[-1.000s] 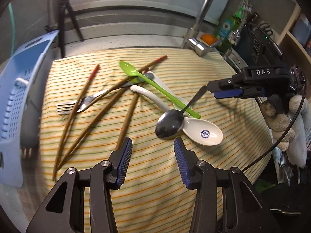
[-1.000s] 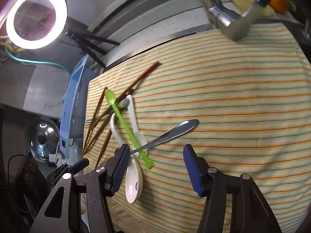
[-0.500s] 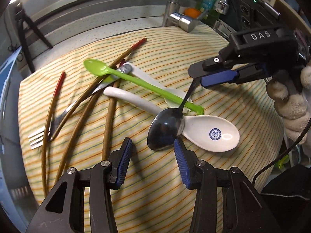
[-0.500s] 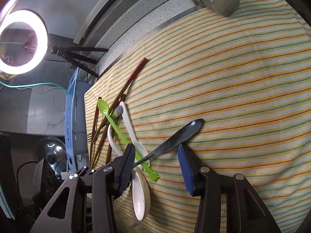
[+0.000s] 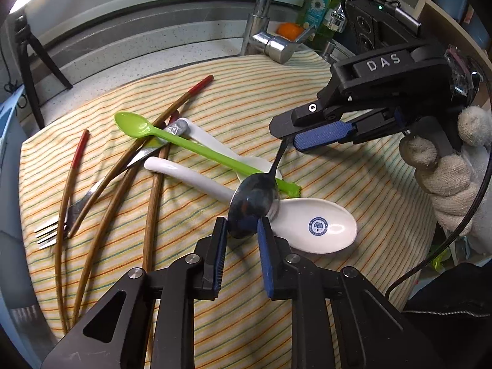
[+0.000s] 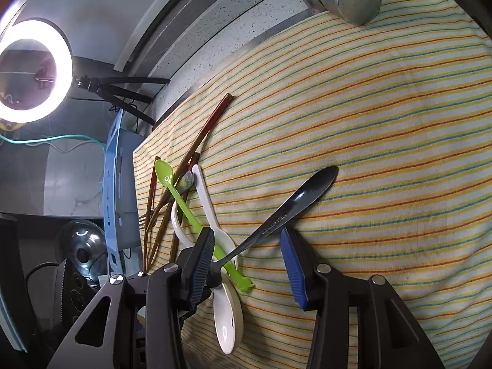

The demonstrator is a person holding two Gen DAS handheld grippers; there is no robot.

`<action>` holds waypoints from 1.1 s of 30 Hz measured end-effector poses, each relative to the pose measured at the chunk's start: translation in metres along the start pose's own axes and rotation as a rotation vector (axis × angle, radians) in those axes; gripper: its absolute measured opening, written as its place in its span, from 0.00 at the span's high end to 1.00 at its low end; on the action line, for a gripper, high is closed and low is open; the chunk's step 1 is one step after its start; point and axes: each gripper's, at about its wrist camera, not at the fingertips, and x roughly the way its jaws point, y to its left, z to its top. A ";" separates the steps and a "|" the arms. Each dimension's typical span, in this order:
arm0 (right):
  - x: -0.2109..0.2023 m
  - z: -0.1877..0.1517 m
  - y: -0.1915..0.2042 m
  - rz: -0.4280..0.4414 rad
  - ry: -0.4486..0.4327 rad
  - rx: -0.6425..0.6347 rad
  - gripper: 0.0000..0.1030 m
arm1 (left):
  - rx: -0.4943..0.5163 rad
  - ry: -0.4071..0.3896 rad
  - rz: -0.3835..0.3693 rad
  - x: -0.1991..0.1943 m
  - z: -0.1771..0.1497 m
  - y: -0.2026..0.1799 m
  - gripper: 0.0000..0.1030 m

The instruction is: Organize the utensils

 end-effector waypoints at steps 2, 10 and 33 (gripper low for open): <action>0.000 0.000 0.000 0.001 0.001 0.001 0.60 | -0.010 -0.004 -0.016 -0.001 0.002 0.001 0.83; -0.001 -0.001 0.000 -0.002 0.000 0.005 0.60 | -0.040 0.013 -0.029 0.003 0.010 0.010 0.82; 0.008 -0.004 0.013 0.027 0.040 -0.002 0.61 | 0.107 -0.028 -0.025 0.002 0.015 -0.027 0.91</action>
